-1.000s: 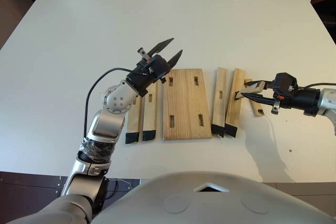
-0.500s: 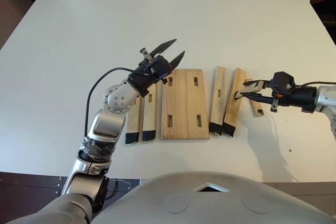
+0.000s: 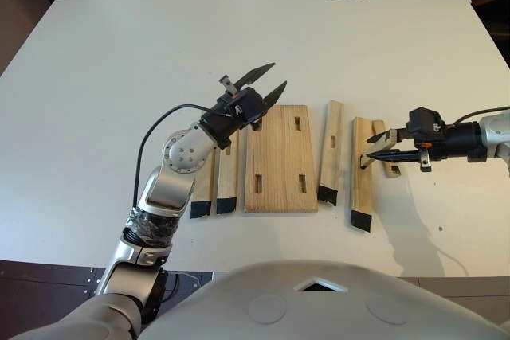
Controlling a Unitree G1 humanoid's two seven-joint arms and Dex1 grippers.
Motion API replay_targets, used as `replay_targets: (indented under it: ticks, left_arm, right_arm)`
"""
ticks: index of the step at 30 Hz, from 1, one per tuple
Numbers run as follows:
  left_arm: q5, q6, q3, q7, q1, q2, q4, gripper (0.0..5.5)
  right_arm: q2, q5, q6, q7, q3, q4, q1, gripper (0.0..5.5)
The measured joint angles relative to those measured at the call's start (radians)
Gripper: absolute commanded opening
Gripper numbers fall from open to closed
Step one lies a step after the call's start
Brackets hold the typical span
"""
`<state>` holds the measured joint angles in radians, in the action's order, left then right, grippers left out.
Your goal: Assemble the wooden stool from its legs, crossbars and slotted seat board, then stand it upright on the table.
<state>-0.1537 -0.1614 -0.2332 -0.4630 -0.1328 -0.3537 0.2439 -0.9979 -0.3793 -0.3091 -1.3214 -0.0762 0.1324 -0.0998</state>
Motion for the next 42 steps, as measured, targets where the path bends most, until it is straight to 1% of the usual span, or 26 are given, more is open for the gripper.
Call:
replay_targets:
  ticks: [7, 15, 16, 20, 22, 24, 27, 31, 37, 40, 42]
  left_arm:
    - [-0.001, -0.002, 0.0, -0.003, -0.001, -0.002, -0.004, 1.88]
    - [-0.028, -0.012, -0.001, 0.02, -0.003, 0.001, -0.027, 1.88]
    - [-0.028, -0.012, -0.001, 0.023, -0.004, 0.003, -0.028, 1.88]
    - [-0.039, -0.017, -0.001, 0.037, -0.01, 0.011, -0.039, 1.88]
    - [-0.043, -0.025, -0.001, 0.043, -0.012, 0.013, -0.044, 1.88]
    - [-0.046, -0.029, -0.001, 0.051, -0.014, 0.015, -0.046, 1.88]
    - [-0.05, -0.032, 0.002, 0.069, -0.015, 0.017, -0.059, 1.88]
    - [-0.053, -0.037, 0.004, 0.083, -0.017, 0.021, -0.065, 1.88]
    - [-0.07, -0.047, 0.015, 0.113, -0.013, 0.021, -0.066, 1.88]
    - [-0.071, -0.049, 0.016, 0.114, -0.013, 0.021, -0.066, 1.88]
    - [-0.071, -0.052, 0.015, 0.114, -0.015, 0.024, -0.078, 1.88]
  right_arm:
    - [0.013, -0.003, 0.075, 0.07, 0.008, 0.049, 0.078, 1.3]
    - [0.025, -0.015, 0.124, 0.102, 0.01, 0.029, 0.104, 1.3]
    - [0.027, -0.017, 0.124, 0.103, 0.011, 0.026, 0.104, 1.67]
    - [0.058, 0.001, 0.068, 0.1, -0.021, -0.041, 0.167, 2.31]
    - [0.058, 0.0, 0.069, 0.099, -0.013, -0.05, 0.153, 2.63]
    - [0.063, 0.008, 0.074, 0.104, -0.004, -0.069, 0.133, 2.76]
    - [0.088, 0.022, 0.088, 0.129, 0.014, -0.107, 0.086, 2.76]
    - [0.087, -0.042, 0.067, 0.116, 0.105, -0.083, 0.08, 2.76]
    - [0.042, -0.267, -0.085, 0.089, 0.33, 0.081, 0.085, 2.76]
    - [0.054, -0.344, -0.146, 0.148, 0.371, 0.133, 0.041, 2.76]
    - [0.098, -0.384, -0.173, 0.24, 0.382, 0.18, -0.029, 2.76]
